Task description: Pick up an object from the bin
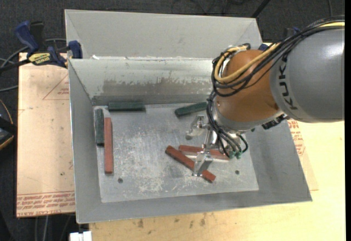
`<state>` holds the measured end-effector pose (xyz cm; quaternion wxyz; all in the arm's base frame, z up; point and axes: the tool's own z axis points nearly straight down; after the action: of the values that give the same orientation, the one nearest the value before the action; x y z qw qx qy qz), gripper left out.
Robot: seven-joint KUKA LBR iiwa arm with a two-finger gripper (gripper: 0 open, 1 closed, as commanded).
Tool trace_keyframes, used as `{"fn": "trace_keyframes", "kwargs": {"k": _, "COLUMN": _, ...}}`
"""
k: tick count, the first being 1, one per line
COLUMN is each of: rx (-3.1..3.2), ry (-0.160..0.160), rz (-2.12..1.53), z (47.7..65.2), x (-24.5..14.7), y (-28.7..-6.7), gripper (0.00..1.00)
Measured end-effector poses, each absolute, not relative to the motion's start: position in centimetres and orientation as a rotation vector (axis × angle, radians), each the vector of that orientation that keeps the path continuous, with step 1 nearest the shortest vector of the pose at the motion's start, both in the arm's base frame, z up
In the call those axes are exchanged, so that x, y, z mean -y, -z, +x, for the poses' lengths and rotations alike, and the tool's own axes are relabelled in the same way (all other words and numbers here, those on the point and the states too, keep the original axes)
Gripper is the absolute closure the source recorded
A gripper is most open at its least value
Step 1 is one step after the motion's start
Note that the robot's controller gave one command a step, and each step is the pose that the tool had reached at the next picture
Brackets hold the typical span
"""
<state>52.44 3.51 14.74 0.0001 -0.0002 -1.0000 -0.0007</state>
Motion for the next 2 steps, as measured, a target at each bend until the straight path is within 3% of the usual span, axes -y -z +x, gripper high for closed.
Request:
{"fn": "trace_keyframes", "kwargs": {"k": 1, "rx": 3.147, "ry": 0.005, "rz": 0.096, "z": 55.13, "x": -1.29, "y": -7.77, "gripper": 1.0}}
{"fn": "trace_keyframes", "kwargs": {"k": 2, "rx": 3.147, "ry": 0.005, "rz": 0.096, "z": 55.14, "x": -1.29, "y": -7.77, "gripper": 1.0}}
